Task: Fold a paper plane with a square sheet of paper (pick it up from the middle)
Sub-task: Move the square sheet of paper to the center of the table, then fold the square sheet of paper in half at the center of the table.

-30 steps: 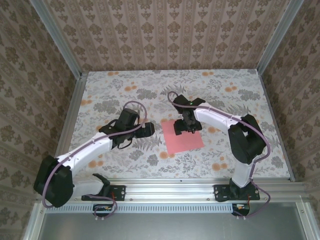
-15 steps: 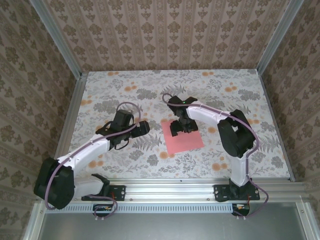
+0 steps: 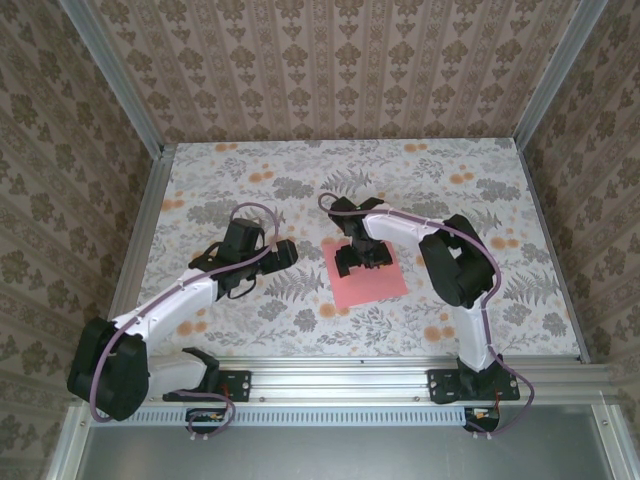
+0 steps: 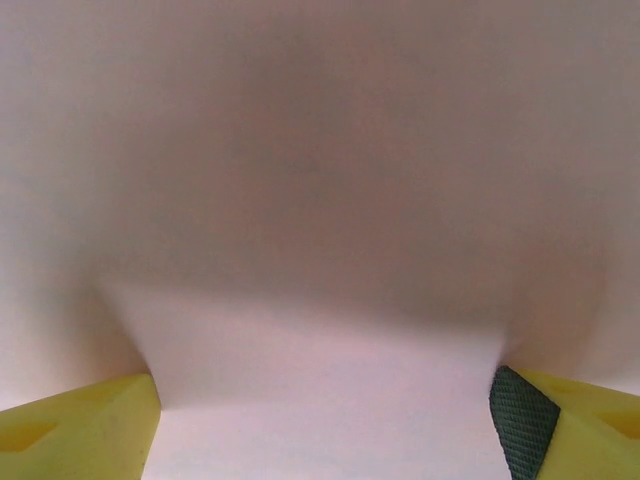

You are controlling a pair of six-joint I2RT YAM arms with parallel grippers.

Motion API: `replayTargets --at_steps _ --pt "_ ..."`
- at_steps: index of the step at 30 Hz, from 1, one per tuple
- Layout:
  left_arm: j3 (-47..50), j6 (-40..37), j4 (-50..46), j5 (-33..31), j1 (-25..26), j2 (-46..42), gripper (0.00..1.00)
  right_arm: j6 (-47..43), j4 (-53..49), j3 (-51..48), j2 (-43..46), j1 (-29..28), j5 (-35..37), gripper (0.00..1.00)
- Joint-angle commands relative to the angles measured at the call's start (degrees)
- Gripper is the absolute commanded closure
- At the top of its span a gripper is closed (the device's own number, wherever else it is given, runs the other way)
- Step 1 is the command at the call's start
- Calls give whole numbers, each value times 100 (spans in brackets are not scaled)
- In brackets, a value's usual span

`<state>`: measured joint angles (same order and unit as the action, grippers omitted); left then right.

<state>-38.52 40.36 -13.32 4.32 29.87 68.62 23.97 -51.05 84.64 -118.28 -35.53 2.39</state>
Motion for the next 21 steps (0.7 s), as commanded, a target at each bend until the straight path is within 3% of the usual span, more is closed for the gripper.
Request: replayTargets --at_steps 1,21 --pt "84 -2 66 90 -51 -25 0 104 28 -162 -240 -16 12 11" --pt "-6 -22 27 184 -51 75 0 28 135 -306 -137 81 -151 27"
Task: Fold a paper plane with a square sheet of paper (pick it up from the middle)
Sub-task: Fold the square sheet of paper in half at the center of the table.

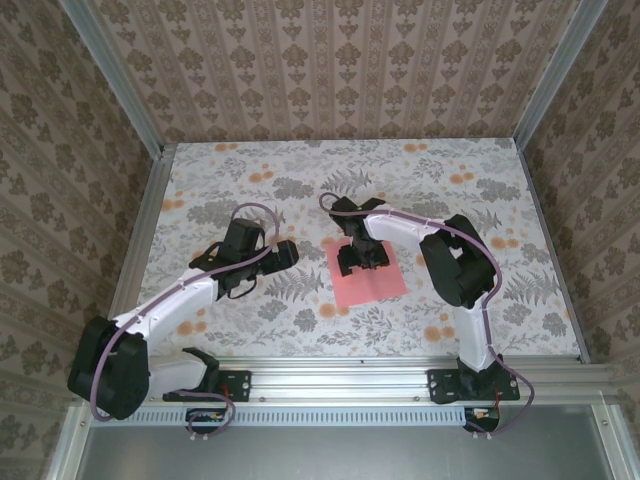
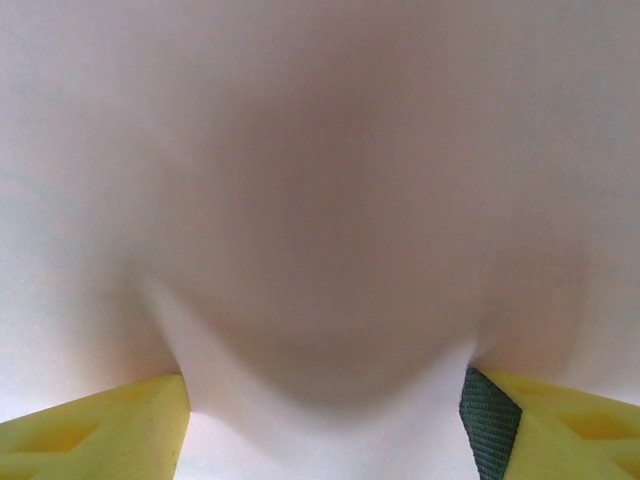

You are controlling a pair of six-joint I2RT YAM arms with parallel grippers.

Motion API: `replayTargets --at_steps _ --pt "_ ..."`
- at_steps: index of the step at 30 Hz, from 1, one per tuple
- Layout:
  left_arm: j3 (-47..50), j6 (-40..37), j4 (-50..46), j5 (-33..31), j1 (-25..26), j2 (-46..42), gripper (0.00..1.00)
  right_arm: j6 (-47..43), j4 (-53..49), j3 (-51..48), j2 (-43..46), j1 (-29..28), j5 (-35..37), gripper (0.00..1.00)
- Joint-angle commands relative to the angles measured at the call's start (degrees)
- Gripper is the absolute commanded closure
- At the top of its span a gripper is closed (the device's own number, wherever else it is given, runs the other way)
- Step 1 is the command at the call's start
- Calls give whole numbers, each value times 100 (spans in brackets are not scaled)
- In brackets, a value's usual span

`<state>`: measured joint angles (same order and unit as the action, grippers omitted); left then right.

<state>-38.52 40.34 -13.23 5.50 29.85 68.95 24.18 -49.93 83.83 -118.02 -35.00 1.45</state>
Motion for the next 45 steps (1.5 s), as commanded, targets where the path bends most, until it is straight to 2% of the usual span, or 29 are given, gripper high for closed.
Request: replayTargets --at_steps 1,6,10,13,15,17,23,29,35,38,40,42,45 --pt "-2 -15 14 61 -49 44 0 -9 17 -214 -121 28 -75 28" --pt "-40 -5 20 55 -49 53 0 -5 10 -140 256 29 -109 37" --pt "-110 0 -38 51 -49 92 0 21 -24 -57 509 37 -191 51" --pt "-112 2 -30 56 -49 79 0 63 32 -41 729 37 -428 54" --pt "-101 33 -38 41 -49 51 0 102 122 -60 912 46 -688 61" --pt "-94 55 -30 37 -49 2 0 227 304 -125 1104 80 -1062 61" --pt "-111 71 -41 90 -40 -95 0 803 1583 -664 1574 341 -2876 58" --pt "-144 77 35 236 -6 -88 0 1359 2628 -1422 1580 765 -3501 57" --pt "-309 -14 67 343 191 68 0 1178 2669 -1902 1479 1141 -3356 51" --pt "-434 -18 80 317 322 216 0 978 2476 -1996 1539 1243 -3163 42" --pt "-502 -18 103 307 402 318 0 840 2336 -2034 1581 1305 -3065 40" --pt "-586 -34 110 305 481 445 0 698 2157 -2045 1626 1360 -2902 35" --pt "-697 -50 127 310 589 607 0 492 1950 -2042 1658 1419 -2620 35"
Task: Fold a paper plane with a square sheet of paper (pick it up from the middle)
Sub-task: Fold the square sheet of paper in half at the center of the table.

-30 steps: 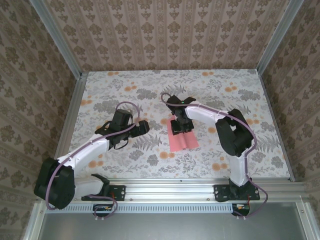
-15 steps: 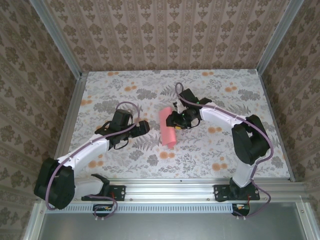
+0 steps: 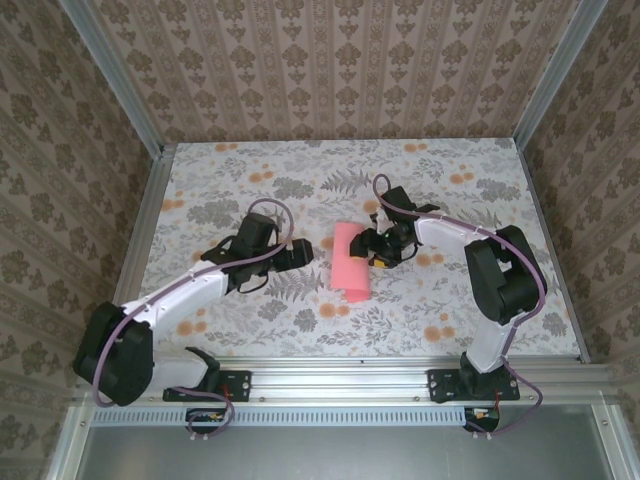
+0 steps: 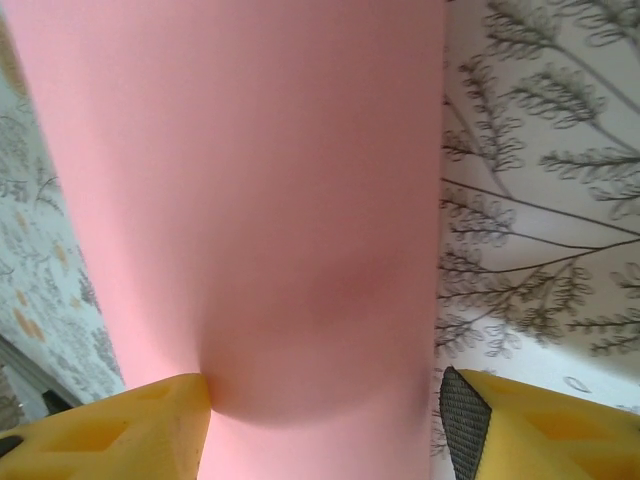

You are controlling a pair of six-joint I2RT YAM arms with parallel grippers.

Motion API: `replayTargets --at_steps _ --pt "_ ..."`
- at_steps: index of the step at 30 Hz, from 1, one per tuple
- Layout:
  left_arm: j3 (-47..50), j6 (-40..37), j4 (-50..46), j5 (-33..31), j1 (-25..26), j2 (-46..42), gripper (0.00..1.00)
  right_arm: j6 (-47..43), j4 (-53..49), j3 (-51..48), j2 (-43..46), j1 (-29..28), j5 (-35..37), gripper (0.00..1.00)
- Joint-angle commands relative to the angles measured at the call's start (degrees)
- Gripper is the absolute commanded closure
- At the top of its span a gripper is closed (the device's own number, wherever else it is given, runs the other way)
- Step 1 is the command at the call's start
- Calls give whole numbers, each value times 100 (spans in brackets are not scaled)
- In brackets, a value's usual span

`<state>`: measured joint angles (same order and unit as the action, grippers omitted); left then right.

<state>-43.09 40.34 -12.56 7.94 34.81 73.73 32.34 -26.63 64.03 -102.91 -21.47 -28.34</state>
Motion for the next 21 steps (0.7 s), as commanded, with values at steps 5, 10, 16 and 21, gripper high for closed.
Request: replayTargets --at_steps 5,10,16,21 --pt "-401 -5 137 71 277 356 2 -635 -820 19 162 157 693 34" --pt "-506 290 315 62 414 617 8 -1025 -1018 185 -52 159 637 36" --pt "-560 670 539 -76 621 875 16 -1104 -1052 321 -280 159 497 38" --pt "-569 902 557 -381 761 950 20 -927 -878 303 -288 126 394 38"
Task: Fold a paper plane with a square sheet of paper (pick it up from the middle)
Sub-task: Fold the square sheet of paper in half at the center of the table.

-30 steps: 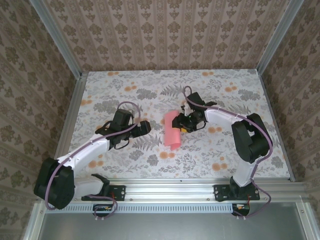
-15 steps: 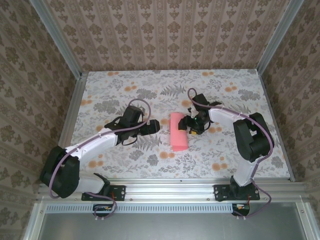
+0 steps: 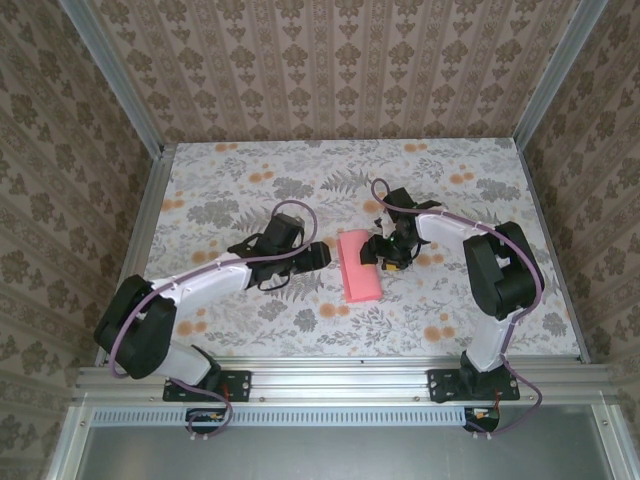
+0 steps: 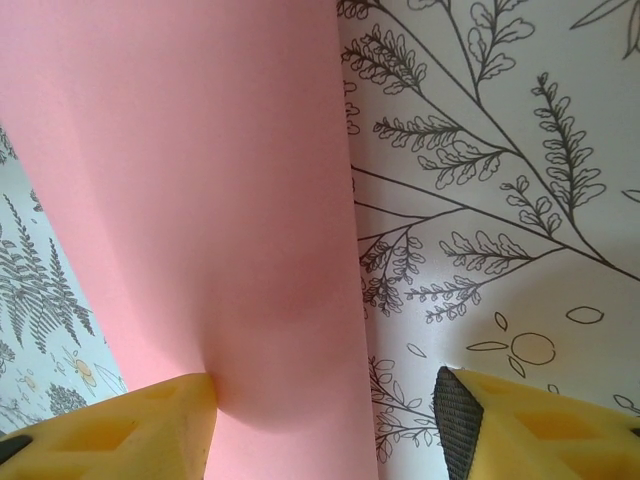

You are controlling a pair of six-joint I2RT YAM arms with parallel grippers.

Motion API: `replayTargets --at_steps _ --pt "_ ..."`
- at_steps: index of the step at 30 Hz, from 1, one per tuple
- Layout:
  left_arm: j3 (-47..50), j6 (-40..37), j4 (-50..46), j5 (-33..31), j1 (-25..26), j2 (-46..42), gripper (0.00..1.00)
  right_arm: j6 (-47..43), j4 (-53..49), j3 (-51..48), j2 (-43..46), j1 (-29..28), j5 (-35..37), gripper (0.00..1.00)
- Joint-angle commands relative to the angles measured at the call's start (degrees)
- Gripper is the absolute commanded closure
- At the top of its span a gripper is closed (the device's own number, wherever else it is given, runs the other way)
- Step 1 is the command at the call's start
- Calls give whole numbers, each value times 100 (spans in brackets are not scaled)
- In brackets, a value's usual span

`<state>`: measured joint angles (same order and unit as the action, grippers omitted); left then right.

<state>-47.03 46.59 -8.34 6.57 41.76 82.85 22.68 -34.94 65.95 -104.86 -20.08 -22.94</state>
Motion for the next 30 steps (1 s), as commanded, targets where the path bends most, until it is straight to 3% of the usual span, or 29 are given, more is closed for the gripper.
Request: replayTargets --at_steps 1,25,30 --pt "-163 318 148 -261 67 34 20 38 -41 105 -95 -22 -133 38" --pt "-307 303 201 -183 123 252 19 607 242 104 -210 -234 261 41" --pt "-307 298 198 -196 140 271 19 749 366 59 -250 -251 79 41"
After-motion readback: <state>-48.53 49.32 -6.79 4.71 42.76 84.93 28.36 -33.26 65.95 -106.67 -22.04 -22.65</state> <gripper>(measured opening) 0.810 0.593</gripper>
